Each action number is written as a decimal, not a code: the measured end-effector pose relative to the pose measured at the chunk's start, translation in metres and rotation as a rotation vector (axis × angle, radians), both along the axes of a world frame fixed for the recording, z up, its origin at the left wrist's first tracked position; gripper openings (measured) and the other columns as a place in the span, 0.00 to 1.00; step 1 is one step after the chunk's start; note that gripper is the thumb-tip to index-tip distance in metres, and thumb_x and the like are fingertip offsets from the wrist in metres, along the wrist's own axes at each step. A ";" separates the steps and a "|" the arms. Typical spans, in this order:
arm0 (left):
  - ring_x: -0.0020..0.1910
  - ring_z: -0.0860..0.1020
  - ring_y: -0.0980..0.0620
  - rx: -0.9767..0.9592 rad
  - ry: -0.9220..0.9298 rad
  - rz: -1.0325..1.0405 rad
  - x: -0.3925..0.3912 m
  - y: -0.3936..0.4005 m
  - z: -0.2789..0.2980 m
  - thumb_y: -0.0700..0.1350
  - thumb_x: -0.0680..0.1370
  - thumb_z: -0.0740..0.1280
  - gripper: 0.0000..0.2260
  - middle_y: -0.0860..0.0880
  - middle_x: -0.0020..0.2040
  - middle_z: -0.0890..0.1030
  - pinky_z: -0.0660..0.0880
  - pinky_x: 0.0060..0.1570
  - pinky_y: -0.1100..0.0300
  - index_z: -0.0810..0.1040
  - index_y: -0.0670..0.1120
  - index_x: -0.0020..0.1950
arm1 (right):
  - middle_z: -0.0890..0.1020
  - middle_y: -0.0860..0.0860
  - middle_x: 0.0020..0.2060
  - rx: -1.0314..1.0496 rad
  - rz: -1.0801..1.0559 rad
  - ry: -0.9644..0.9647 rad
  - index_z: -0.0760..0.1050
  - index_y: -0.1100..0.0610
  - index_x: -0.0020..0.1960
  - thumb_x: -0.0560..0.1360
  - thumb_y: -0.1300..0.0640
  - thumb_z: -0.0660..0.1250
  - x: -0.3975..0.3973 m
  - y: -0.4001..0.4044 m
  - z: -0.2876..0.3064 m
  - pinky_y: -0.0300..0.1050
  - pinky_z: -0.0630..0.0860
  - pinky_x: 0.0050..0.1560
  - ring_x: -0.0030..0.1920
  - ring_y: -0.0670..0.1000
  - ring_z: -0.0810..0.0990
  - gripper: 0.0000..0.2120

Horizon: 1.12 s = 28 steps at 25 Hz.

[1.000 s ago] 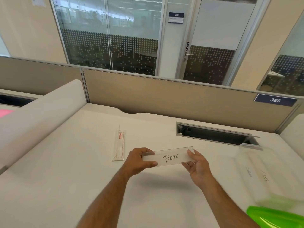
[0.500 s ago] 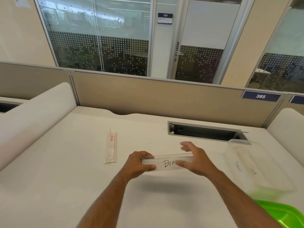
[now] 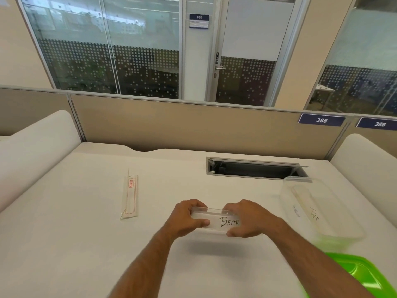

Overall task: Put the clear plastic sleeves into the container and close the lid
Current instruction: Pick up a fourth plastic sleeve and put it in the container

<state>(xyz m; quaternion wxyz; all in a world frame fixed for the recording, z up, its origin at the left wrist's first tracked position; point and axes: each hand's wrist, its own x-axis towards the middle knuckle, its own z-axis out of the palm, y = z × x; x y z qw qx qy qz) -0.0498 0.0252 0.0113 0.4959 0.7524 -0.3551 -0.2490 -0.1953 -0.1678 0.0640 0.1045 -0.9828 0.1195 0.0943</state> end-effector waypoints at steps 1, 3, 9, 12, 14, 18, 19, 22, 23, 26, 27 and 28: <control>0.53 0.81 0.53 -0.008 -0.033 0.021 -0.004 -0.005 0.000 0.49 0.66 0.80 0.20 0.53 0.53 0.83 0.75 0.48 0.69 0.80 0.53 0.55 | 0.80 0.43 0.47 -0.030 -0.015 -0.010 0.70 0.40 0.62 0.60 0.32 0.68 -0.004 -0.005 0.000 0.39 0.75 0.40 0.42 0.44 0.77 0.33; 0.60 0.77 0.56 -0.008 -0.112 0.087 -0.010 -0.017 -0.001 0.55 0.68 0.78 0.26 0.56 0.60 0.80 0.71 0.55 0.70 0.76 0.54 0.63 | 0.81 0.44 0.50 -0.084 -0.081 -0.040 0.69 0.40 0.64 0.60 0.30 0.67 -0.012 -0.017 0.000 0.37 0.75 0.40 0.42 0.45 0.77 0.35; 0.79 0.55 0.50 0.388 -0.483 0.115 -0.017 -0.037 -0.035 0.69 0.75 0.62 0.38 0.52 0.79 0.62 0.54 0.78 0.51 0.57 0.51 0.79 | 0.83 0.51 0.50 -0.237 -0.493 -0.285 0.73 0.46 0.60 0.61 0.31 0.67 -0.036 -0.073 0.023 0.43 0.71 0.38 0.46 0.54 0.80 0.32; 0.81 0.46 0.49 0.554 -0.582 0.073 -0.014 -0.038 -0.059 0.72 0.75 0.55 0.43 0.49 0.82 0.51 0.44 0.78 0.46 0.49 0.48 0.81 | 0.84 0.53 0.47 -0.260 -0.696 -0.371 0.76 0.51 0.55 0.62 0.33 0.70 -0.051 -0.107 0.038 0.44 0.73 0.36 0.45 0.58 0.81 0.30; 0.81 0.43 0.47 0.615 -0.625 0.062 -0.013 -0.036 -0.073 0.75 0.73 0.51 0.45 0.48 0.82 0.48 0.42 0.78 0.43 0.47 0.48 0.81 | 0.83 0.54 0.44 -0.284 -0.788 -0.371 0.77 0.53 0.54 0.62 0.33 0.72 -0.063 -0.127 0.045 0.42 0.69 0.31 0.42 0.58 0.81 0.30; 0.81 0.44 0.48 0.603 -0.707 0.087 -0.013 -0.032 -0.090 0.77 0.70 0.42 0.47 0.49 0.82 0.48 0.39 0.77 0.43 0.50 0.49 0.81 | 0.75 0.51 0.35 -0.261 -0.962 -0.292 0.77 0.56 0.49 0.61 0.36 0.74 -0.082 -0.154 0.044 0.42 0.69 0.31 0.37 0.57 0.76 0.28; 0.81 0.44 0.48 0.592 -0.728 0.090 -0.013 -0.031 -0.093 0.78 0.70 0.41 0.47 0.49 0.82 0.48 0.38 0.77 0.44 0.50 0.50 0.81 | 0.75 0.51 0.36 -0.246 -0.995 -0.266 0.76 0.56 0.49 0.60 0.36 0.74 -0.085 -0.158 0.040 0.43 0.70 0.32 0.38 0.58 0.77 0.28; 0.81 0.46 0.49 0.563 -0.761 0.111 -0.012 -0.031 -0.095 0.78 0.70 0.39 0.47 0.49 0.82 0.51 0.37 0.76 0.45 0.53 0.50 0.81 | 0.75 0.52 0.36 -0.202 -1.057 -0.194 0.76 0.57 0.48 0.59 0.37 0.77 -0.094 -0.168 0.026 0.42 0.71 0.32 0.38 0.58 0.76 0.29; 0.81 0.48 0.48 0.561 -0.764 0.113 -0.012 -0.031 -0.096 0.78 0.70 0.39 0.47 0.49 0.82 0.52 0.36 0.76 0.45 0.54 0.50 0.81 | 0.74 0.52 0.35 -0.186 -1.073 -0.174 0.75 0.57 0.47 0.59 0.37 0.77 -0.096 -0.170 0.021 0.42 0.71 0.32 0.37 0.58 0.75 0.29; 0.81 0.47 0.49 0.573 -0.767 0.116 -0.012 -0.031 -0.096 0.78 0.70 0.40 0.47 0.49 0.82 0.52 0.35 0.75 0.46 0.54 0.51 0.81 | 0.74 0.52 0.36 -0.133 -1.090 -0.113 0.74 0.57 0.47 0.58 0.36 0.77 -0.099 -0.173 0.007 0.43 0.71 0.34 0.38 0.57 0.75 0.30; 0.81 0.46 0.49 0.580 -0.766 0.115 -0.012 -0.031 -0.097 0.79 0.70 0.39 0.47 0.50 0.82 0.51 0.34 0.75 0.46 0.53 0.51 0.81 | 0.74 0.51 0.35 -0.113 -1.090 -0.095 0.75 0.57 0.48 0.57 0.37 0.77 -0.099 -0.172 0.003 0.43 0.72 0.34 0.38 0.57 0.75 0.31; 0.81 0.45 0.50 0.586 -0.762 0.118 -0.012 -0.032 -0.097 0.79 0.70 0.39 0.47 0.50 0.82 0.50 0.34 0.75 0.46 0.52 0.52 0.81 | 0.73 0.51 0.35 -0.094 -1.089 -0.082 0.75 0.57 0.49 0.57 0.37 0.77 -0.098 -0.171 -0.001 0.43 0.72 0.35 0.38 0.57 0.75 0.31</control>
